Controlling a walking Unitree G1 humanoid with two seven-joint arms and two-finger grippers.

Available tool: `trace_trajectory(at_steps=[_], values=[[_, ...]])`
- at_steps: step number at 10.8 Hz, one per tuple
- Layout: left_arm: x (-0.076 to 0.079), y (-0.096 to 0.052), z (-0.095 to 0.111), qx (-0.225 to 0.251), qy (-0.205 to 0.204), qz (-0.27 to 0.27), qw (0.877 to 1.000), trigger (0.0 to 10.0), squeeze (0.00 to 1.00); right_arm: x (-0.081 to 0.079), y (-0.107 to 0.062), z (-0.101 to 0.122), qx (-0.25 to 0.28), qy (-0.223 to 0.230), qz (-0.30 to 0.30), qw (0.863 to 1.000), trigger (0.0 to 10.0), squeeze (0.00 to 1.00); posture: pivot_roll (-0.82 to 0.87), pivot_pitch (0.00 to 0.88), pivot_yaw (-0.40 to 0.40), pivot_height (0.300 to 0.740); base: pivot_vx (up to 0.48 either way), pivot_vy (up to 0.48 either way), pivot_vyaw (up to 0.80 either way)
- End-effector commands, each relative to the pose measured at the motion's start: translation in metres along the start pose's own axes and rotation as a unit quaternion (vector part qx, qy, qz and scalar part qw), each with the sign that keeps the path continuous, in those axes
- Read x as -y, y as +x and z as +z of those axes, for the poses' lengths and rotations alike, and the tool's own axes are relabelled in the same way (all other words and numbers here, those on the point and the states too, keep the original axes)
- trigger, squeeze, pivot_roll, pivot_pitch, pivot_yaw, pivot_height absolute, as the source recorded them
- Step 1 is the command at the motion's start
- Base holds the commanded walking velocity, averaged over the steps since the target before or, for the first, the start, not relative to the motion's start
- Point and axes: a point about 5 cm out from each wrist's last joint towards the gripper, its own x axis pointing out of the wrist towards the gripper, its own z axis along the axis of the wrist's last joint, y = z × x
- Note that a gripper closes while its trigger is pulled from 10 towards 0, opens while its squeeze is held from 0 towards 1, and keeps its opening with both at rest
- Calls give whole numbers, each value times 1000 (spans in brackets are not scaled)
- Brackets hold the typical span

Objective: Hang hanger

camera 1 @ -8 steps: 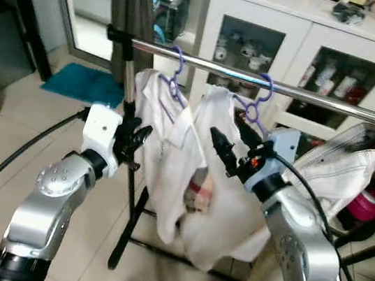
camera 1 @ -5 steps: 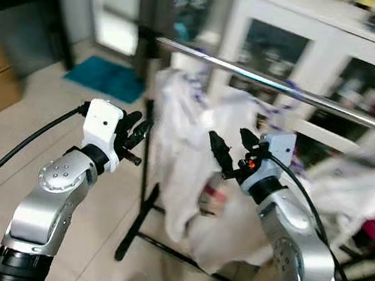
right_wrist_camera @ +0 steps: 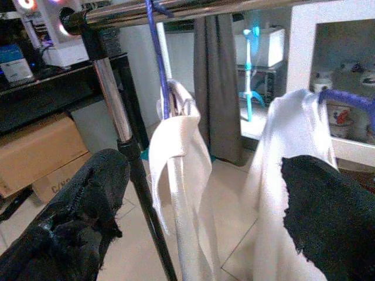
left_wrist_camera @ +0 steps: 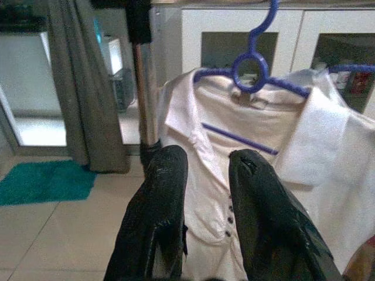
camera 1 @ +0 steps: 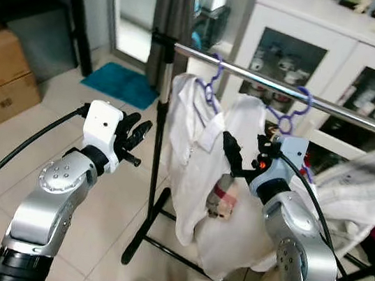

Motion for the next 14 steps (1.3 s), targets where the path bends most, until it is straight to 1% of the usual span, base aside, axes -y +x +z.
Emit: trace_trajectory(at_steps=[1, 4, 6, 7, 9, 10, 12, 14], values=[[4, 3, 0, -4, 4, -11, 1000, 10000, 0, -1, 0, 3, 1, -10, -2, 1000, 10000, 1000, -93, 0, -31, 740, 386, 0, 0], [4, 5, 0, -4, 2, -12, 1000, 10000, 0, -4, 0, 8, 12, -25, 7, 1000, 10000, 1000, -100, 0, -26, 740, 394, 0, 0], [6, 5, 3, 4, -6, -28, 1000, 10000, 0, -5, -2, 17, 17, -32, 16, 999, 10000, 1000, -102, 0, -21, 740, 0, 0, 0], [6, 5, 3, 3, -3, -28, 1000, 10000, 0, -6, -2, 18, 16, -31, 21, 999, 10000, 1000, -103, 0, -19, 740, 0, 0, 0], [6, 4, 3, 1, -1, -30, 1000, 10000, 0, -14, -1, 18, 6, -34, 52, 998, 10000, 1000, -101, 0, -21, 740, 0, 0, 0], [6, 4, 2, 0, -1, -30, 1000, 10000, 0, -15, -1, 17, 5, -34, 54, 998, 10000, 1000, -98, 0, -25, 740, 0, 0, 0], [6, 4, 2, 0, -1, -31, 1000, 10000, 0, -15, -2, 14, -5, -36, 56, 998, 10000, 1000, -96, 0, -28, 740, 0, 0, 666], [6, 3, 2, 0, -6, -29, 1000, 10000, 0, -17, -4, 9, -18, -39, 71, 997, 10000, 1000, -94, 0, -31, 740, 0, 0, 800]])
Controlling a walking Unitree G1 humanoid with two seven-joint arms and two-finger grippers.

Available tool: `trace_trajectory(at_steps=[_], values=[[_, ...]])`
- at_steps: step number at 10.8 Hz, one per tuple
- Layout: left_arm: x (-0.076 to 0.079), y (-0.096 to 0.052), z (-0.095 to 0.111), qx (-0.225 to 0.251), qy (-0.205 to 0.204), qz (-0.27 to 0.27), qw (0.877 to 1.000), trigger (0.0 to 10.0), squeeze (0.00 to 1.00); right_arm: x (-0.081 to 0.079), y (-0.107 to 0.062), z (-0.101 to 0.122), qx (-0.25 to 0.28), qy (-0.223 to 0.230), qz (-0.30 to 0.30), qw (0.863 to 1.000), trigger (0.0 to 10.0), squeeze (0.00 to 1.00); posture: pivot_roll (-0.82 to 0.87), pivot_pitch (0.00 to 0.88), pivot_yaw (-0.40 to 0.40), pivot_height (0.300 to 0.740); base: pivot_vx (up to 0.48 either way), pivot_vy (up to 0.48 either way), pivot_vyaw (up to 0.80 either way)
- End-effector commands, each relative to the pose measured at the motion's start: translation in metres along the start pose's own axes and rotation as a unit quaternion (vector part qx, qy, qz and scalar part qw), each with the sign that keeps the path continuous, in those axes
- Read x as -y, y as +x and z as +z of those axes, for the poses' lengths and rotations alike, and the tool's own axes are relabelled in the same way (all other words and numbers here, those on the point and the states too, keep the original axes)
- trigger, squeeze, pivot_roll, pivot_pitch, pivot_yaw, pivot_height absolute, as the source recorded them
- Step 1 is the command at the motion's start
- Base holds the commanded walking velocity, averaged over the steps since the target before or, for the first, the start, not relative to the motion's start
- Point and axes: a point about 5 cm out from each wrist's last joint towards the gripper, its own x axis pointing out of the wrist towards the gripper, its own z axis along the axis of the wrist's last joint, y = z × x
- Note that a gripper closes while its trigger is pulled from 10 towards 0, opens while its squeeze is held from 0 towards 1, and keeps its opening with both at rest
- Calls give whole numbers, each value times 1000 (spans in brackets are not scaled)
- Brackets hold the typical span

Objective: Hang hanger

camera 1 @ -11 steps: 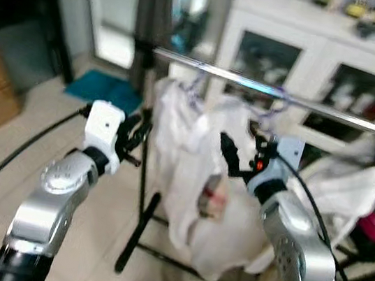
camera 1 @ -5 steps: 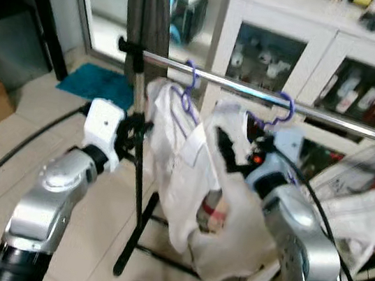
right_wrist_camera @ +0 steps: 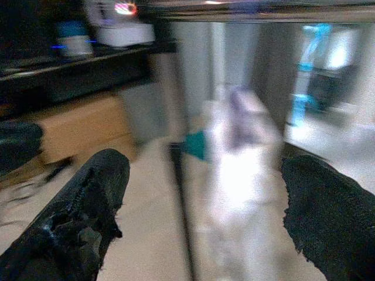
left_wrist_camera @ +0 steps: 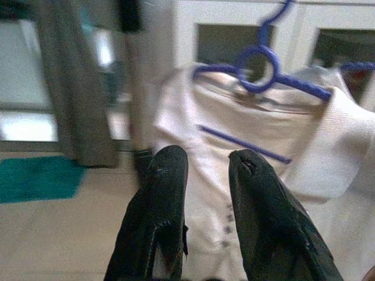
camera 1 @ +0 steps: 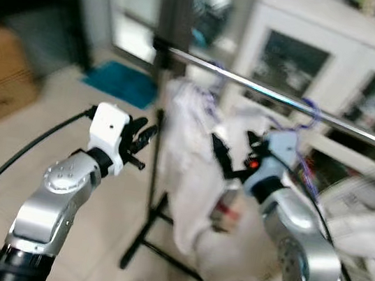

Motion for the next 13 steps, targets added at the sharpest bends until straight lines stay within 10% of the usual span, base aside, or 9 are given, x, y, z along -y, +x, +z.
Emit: trace_trajectory(at_steps=[1, 6, 7, 8, 13], values=[[1, 0, 3, 6, 1, -2, 1000, 10000, 0, 2, -3, 0, -5, -5, 0, 1000, 10000, 1000, -94, 0, -31, 740, 0, 0, 800], [1, -2, 3, 5, -3, -3, 1000, 10000, 0, 3, -2, 0, -4, 5, -18, 1000, 10000, 1000, -93, 0, -33, 740, 397, 0, 480], [1, -2, 3, 3, -3, -4, 1000, 10000, 0, 6, -2, 1, -2, 1, -27, 1000, 10000, 690, -93, 0, -33, 740, 401, 0, 0], [1, -2, 2, 2, -3, -5, 1000, 10000, 0, 9, -3, 1, 0, -4, -38, 999, 10000, 0, -94, 0, -32, 740, 401, 0, 0], [3, -1, 0, -4, -2, -21, 1000, 10000, 0, 17, -8, 10, 15, 3, -67, 998, 10000, 0, -98, 0, -28, 740, 378, 0, -494]])
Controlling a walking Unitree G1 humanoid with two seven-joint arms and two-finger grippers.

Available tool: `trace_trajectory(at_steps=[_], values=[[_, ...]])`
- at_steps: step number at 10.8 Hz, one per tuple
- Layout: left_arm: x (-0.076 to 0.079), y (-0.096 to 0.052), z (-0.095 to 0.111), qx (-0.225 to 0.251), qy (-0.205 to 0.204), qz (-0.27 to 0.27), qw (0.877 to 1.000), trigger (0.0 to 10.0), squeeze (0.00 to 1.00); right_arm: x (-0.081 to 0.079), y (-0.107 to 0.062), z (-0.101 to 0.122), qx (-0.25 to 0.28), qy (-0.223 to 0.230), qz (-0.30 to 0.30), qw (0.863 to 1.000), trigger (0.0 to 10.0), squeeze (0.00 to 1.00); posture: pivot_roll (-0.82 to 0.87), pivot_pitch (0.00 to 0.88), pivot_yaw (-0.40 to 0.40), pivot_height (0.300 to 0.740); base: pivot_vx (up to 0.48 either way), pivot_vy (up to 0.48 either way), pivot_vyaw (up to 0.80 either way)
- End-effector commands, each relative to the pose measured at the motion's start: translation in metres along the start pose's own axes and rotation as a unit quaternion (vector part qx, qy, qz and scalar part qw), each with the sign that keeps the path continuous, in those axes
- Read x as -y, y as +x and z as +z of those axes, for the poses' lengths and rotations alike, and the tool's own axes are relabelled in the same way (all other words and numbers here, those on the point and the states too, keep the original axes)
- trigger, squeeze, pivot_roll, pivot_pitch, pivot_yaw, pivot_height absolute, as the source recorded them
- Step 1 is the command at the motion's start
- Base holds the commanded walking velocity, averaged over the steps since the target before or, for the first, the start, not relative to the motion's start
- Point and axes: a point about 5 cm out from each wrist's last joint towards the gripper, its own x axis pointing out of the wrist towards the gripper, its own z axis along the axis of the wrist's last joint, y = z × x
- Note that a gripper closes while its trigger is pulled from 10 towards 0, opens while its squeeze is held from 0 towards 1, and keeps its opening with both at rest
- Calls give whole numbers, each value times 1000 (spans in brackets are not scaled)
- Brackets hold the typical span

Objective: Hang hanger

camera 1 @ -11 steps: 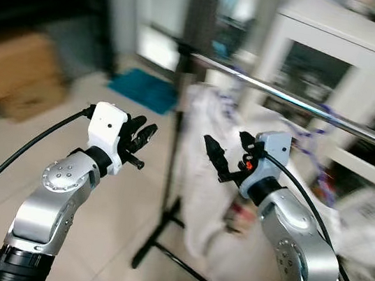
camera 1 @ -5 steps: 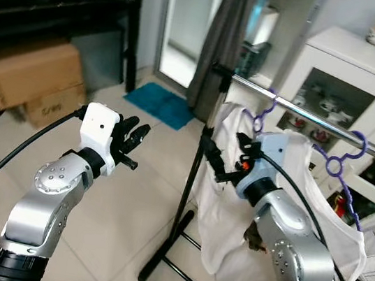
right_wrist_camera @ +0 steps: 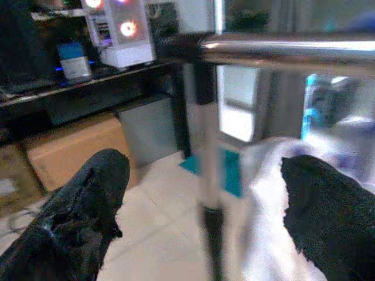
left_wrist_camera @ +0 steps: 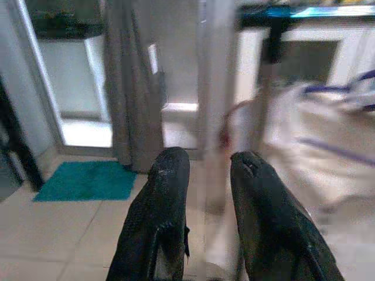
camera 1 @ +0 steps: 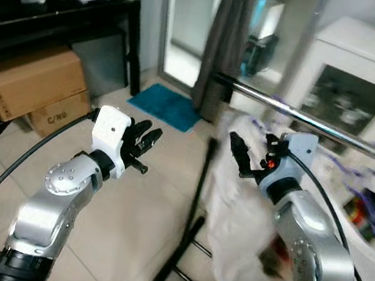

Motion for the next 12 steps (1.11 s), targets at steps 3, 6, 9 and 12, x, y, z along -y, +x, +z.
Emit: trace_trajectory(at_steps=[3, 6, 9, 12], values=[[8, 3, 2, -7, 6, -55, 998, 10000, 0, 9, -5, 10, 9, -25, -22, 999, 10000, 0, -100, 0, -30, 740, 0, 0, 0], [12, 0, 2, -14, 15, -114, 993, 10000, 0, 19, -15, 16, -7, -36, -22, 999, 10000, 0, -107, 0, -33, 740, 0, 0, 0], [16, 2, 0, -21, 14, -151, 988, 10000, 0, 25, -23, 18, -24, -45, -8, 999, 10000, 0, -118, 0, -38, 740, 0, 0, 0], [19, 7, 1, -22, 15, -187, 982, 10000, 0, 29, -38, 20, -70, -84, 44, 993, 10000, 0, -147, 0, -38, 740, 0, 0, 0]])
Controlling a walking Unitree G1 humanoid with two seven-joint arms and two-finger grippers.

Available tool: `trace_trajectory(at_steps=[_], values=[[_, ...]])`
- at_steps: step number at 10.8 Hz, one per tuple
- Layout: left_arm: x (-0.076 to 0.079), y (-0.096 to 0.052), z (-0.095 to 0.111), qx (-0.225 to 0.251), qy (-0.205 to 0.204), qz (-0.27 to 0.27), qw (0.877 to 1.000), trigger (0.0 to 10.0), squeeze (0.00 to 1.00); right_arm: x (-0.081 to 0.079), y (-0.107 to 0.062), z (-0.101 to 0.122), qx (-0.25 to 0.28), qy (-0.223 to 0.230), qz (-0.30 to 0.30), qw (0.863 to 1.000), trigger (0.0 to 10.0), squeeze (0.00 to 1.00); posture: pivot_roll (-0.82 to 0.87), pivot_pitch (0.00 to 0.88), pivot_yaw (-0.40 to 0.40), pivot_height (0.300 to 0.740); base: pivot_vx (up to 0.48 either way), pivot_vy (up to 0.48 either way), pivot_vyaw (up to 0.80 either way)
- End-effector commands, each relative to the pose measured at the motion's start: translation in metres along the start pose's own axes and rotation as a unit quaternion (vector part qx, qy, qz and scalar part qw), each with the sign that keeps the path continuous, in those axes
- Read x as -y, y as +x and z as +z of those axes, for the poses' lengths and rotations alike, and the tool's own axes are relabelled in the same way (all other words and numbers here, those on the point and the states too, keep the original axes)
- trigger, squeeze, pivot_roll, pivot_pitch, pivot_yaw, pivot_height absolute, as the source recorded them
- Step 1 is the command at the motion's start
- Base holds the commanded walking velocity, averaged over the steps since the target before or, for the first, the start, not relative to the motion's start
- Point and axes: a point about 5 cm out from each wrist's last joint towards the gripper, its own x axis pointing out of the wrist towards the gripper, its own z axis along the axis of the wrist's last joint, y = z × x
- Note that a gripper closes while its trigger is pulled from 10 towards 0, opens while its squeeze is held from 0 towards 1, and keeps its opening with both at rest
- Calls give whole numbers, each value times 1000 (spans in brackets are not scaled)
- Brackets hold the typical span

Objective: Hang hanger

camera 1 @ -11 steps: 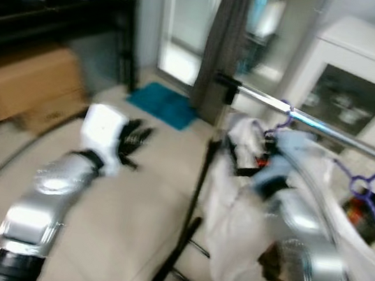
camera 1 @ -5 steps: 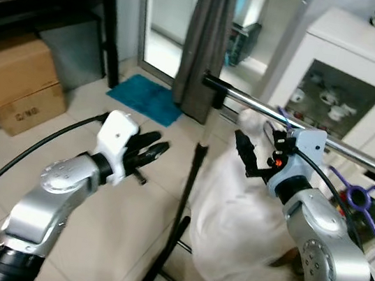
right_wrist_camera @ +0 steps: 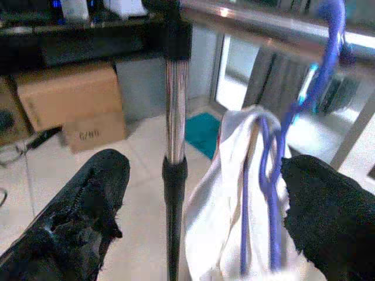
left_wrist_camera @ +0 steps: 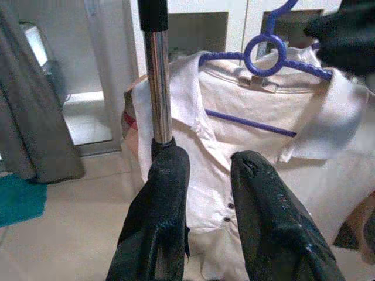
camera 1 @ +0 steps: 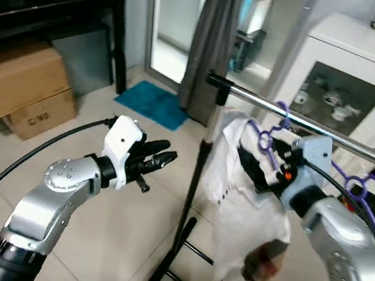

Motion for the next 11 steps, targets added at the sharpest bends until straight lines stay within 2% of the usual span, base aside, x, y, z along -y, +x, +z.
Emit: trace_trajectory(at_steps=[1, 2, 4, 6, 7, 11], values=[[2, 4, 6, 9, 3, -25, 1000, 10000, 0, 5, -5, 7, -1, -2, -8, 1000, 10000, 0, -154, 0, -38, 740, 0, 0, 0], [4, 5, 7, 13, 0, -37, 999, 10000, 0, 9, -4, 8, -4, 3, -25, 1000, 10000, 0, -159, 0, -36, 740, 0, 0, 0], [14, 6, 10, 20, -14, -101, 995, 10000, 0, 22, 5, 8, -18, 29, -93, 995, 10000, 0, -166, 0, -32, 740, 0, 0, 0], [15, 6, 10, 17, -11, -111, 994, 10000, 0, 28, 16, 5, -33, 62, -124, 990, 10000, 0, -158, 0, -33, 740, 0, 0, 0], [15, 6, 11, 16, -10, -112, 994, 10000, 0, 28, 17, 4, -38, 69, -125, 989, 0, 0, -155, 0, -34, 740, 0, 0, 0], [15, 6, 11, 12, -8, -119, 993, 10000, 0, 23, 22, 6, -35, 88, -105, 990, 0, 0, -158, 0, -32, 740, 0, 0, 0]])
